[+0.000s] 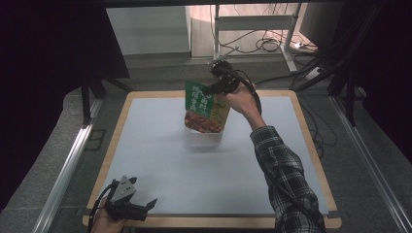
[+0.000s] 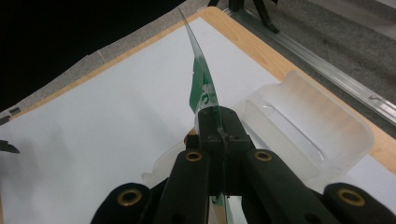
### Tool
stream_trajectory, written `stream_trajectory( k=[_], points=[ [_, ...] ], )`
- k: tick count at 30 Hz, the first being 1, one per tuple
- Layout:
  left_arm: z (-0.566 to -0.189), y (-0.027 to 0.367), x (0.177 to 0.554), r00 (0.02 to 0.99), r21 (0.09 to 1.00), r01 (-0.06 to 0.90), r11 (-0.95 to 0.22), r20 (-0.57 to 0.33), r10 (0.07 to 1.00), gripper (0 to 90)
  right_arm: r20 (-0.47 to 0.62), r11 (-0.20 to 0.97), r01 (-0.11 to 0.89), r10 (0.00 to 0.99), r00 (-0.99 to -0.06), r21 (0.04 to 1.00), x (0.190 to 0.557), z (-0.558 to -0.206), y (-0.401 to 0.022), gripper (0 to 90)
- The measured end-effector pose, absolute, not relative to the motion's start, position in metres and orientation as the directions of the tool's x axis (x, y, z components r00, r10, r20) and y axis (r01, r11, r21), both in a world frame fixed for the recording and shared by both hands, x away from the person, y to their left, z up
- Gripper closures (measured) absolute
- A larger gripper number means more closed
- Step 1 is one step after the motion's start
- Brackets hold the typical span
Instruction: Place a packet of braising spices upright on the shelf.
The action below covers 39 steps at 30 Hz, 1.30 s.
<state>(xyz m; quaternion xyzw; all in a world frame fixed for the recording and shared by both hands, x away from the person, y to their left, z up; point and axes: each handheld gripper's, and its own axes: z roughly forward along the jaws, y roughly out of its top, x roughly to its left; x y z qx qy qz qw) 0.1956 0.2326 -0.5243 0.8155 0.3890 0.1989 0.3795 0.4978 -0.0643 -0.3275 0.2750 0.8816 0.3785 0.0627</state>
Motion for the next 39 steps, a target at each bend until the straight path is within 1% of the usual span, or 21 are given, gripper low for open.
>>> stream_trajectory(
  k=[2, 5, 12, 15, 24, 29, 32, 39],
  points=[
    [-0.524, 0.233, 0.196, 0.622, 0.771, 0.480, -0.417, 0.036, 0.782, 0.0, 0.102, 0.557, 0.435, 0.528, -0.843, 0.707, 0.500, -0.337, -0.061, 89.1],
    [-0.524, 0.232, 0.196, 0.620, 0.774, 0.480, -0.413, 0.033, 0.784, 0.0, 0.111, 0.543, 0.440, 0.533, -0.839, 0.716, 0.501, -0.339, -0.060, 89.1],
    [-0.524, 0.232, 0.195, 0.622, 0.772, 0.479, -0.418, 0.037, 0.782, 0.0, 0.068, 0.530, 0.399, 0.538, -0.840, 0.748, 0.501, -0.346, -0.065, 88.7],
    [-0.524, 0.232, 0.195, 0.623, 0.771, 0.479, -0.420, 0.039, 0.781, 0.0, 0.048, 0.533, 0.380, 0.533, -0.845, 0.756, 0.501, -0.346, -0.065, 86.1],
    [-0.524, 0.232, 0.195, 0.626, 0.770, 0.478, -0.423, 0.040, 0.779, 0.0, 0.020, 0.516, 0.348, 0.539, -0.842, 0.783, 0.499, -0.348, -0.067, 69.2],
    [-0.524, 0.231, 0.196, 0.626, 0.769, 0.478, -0.425, 0.041, 0.779, 0.0, -0.004, 0.501, 0.328, 0.552, -0.834, 0.801, 0.497, -0.344, -0.069, 56.7],
    [-0.524, 0.231, 0.195, 0.629, 0.766, 0.478, -0.429, 0.042, 0.777, 0.0, -0.004, 0.492, 0.337, 0.570, -0.822, 0.803, 0.496, -0.344, -0.071, 47.1],
    [-0.524, 0.231, 0.196, 0.629, 0.767, 0.479, -0.427, 0.040, 0.777, 0.0, 0.013, 0.476, 0.340, 0.566, -0.824, 0.811, 0.495, -0.345, -0.074, 34.7]
  ],
)
